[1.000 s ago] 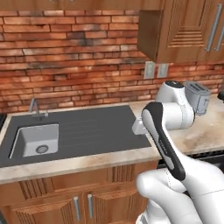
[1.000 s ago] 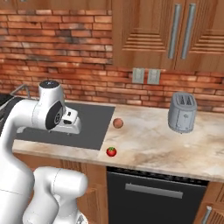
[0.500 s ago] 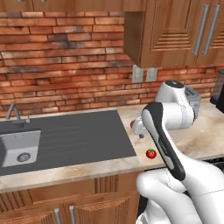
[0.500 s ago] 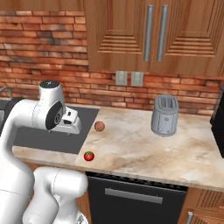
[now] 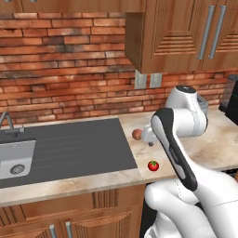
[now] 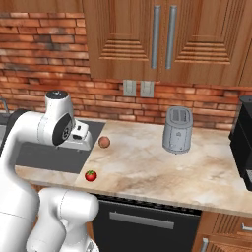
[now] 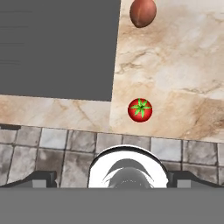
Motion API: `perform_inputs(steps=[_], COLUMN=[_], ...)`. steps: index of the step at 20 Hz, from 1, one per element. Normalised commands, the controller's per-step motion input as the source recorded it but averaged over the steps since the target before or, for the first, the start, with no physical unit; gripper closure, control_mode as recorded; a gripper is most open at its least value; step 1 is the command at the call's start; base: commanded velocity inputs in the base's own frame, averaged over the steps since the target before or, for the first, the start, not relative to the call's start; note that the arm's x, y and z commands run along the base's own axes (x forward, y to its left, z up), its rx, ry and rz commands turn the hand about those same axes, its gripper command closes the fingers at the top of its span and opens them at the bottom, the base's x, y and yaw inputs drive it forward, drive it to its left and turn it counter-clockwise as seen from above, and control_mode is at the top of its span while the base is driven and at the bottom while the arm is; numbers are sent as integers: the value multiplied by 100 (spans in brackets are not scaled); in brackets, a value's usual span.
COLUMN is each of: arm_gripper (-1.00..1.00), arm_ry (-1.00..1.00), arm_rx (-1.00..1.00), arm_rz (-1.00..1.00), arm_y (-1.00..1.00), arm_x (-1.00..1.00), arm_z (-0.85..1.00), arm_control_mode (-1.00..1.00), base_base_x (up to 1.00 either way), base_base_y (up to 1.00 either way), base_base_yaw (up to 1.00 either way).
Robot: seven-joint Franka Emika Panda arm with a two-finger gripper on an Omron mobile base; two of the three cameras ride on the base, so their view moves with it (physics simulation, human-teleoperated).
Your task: Place the pan on the rear left burner on the stove. Then place the tomato and the onion in the pan and turn on the rear left burner.
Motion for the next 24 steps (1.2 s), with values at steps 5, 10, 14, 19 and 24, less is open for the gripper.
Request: perform_inputs(steps=[5, 10, 14, 19, 24], arm_gripper=[-100, -100, -100, -100, -100], arm_ry=[0, -1, -4, -1, 0], arm_rx=[0, 0, 0, 0, 0], arm_rz=[0, 0, 0, 0, 0], arm_y=[-15, -6, 0, 0, 0], arm_x=[38, 44, 17, 13, 36], arm_z=[0, 0, 0, -12, -19], arm_control_mode=[-100, -100, -100, -100, -100], base_base_x=[0, 0, 0, 0, 0], base_base_y=[0, 0, 0, 0, 0], base_base_yaw=[0, 0, 0, 0, 0])
